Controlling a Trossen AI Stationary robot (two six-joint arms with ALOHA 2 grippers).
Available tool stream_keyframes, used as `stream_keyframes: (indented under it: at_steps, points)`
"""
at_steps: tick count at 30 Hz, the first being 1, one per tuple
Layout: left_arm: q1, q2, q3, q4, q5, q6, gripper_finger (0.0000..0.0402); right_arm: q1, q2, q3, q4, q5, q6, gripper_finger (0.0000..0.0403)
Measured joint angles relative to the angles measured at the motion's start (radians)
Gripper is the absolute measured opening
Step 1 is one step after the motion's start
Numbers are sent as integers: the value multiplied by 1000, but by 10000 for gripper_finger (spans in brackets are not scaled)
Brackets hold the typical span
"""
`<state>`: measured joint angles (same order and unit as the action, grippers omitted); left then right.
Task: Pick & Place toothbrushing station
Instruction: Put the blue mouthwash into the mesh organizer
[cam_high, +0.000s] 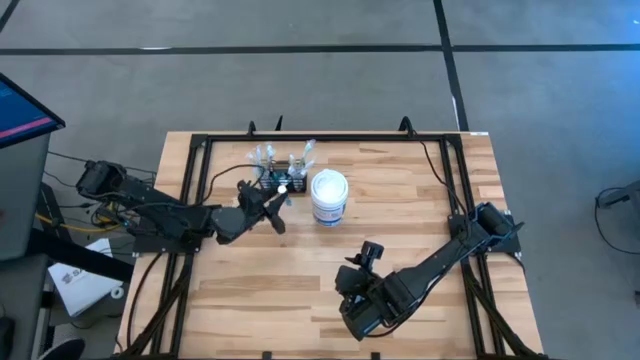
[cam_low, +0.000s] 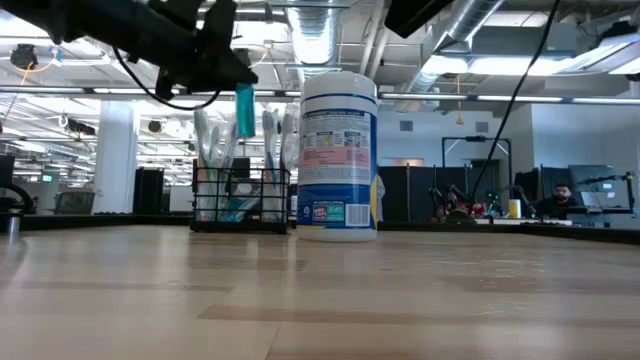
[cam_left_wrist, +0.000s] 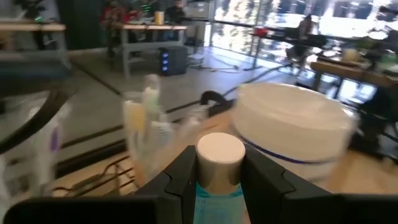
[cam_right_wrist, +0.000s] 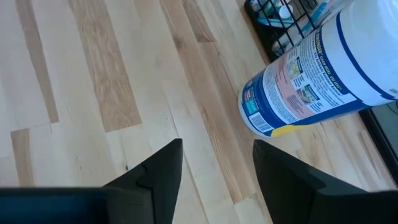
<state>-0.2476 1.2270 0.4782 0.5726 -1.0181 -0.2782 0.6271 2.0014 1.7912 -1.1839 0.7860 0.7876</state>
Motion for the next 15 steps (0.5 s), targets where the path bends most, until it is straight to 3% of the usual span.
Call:
stream_keyframes:
  at_steps: [15]
  points:
    - [154,9,0,-18,4,-37,89,0,0,0,-13,0,-1,180]
